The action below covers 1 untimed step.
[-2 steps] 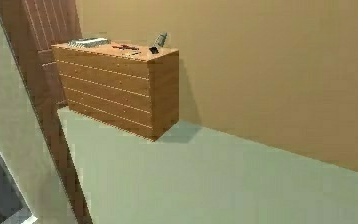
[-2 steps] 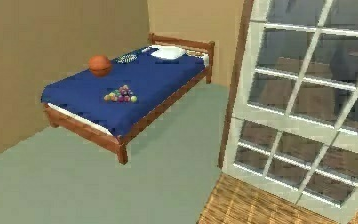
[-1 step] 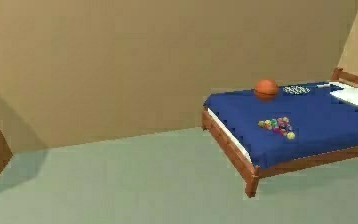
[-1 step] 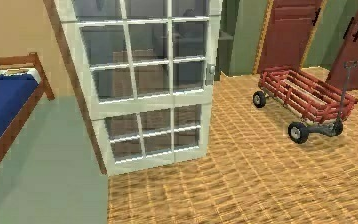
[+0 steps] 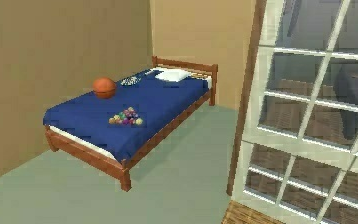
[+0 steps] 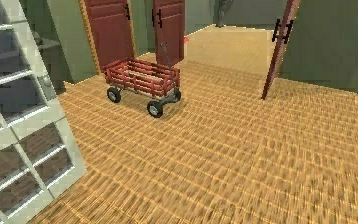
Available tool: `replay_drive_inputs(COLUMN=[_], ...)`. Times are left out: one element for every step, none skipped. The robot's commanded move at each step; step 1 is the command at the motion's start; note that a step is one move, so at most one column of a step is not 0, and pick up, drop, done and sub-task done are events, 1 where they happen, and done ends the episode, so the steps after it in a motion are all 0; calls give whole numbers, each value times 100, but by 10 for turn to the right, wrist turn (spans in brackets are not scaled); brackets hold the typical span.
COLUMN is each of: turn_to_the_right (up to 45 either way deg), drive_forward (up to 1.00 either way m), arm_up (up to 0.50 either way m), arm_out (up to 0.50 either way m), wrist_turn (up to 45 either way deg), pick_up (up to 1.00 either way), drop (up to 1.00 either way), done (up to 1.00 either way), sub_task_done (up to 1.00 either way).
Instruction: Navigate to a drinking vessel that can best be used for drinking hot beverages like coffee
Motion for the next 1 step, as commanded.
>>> replay_drive_inputs(turn_to_the_right=[60], drive_forward=[0], arm_up=[0], arm_out=[0], wrist_turn=[0], pick_up=[0], drop=[0], done=[0], sub_task_done=[0])
